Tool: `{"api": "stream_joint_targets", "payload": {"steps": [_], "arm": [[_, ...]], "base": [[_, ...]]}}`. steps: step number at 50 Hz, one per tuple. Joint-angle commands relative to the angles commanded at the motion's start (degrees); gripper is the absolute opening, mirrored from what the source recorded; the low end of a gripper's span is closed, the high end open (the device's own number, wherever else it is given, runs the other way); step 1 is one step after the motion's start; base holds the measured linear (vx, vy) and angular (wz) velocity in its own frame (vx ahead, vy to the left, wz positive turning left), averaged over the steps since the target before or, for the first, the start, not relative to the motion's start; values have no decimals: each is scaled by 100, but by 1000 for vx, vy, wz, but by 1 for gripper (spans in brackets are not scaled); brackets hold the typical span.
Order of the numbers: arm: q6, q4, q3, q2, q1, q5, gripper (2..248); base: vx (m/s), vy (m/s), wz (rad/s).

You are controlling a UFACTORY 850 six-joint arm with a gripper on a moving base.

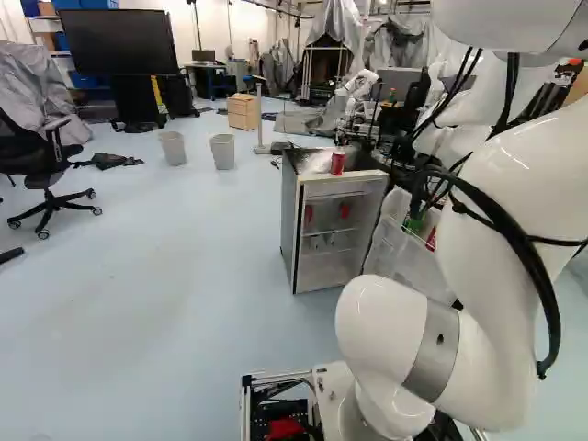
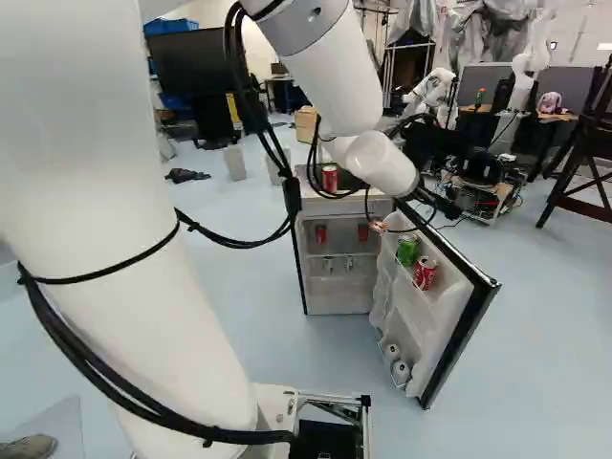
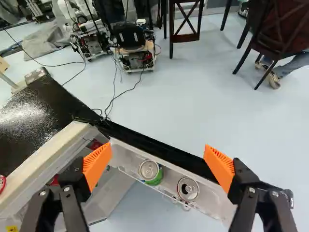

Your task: Grab a drink from the fridge

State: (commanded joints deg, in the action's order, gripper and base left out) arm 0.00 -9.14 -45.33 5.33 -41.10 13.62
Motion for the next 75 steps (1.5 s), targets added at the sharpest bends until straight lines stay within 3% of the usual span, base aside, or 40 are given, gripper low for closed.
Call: {"api": "stream_joint_targets", "payload": {"steps": [30, 55, 75], "arm": [[0, -47, -594, 539, -416, -594, 247], [0, -47, -1162, 1031, -712, -683, 247], [0, -47, -1687, 1469, -899, -1011, 247]], "base": [[0, 0, 0], [0, 0, 0], [0, 0, 0]]}}
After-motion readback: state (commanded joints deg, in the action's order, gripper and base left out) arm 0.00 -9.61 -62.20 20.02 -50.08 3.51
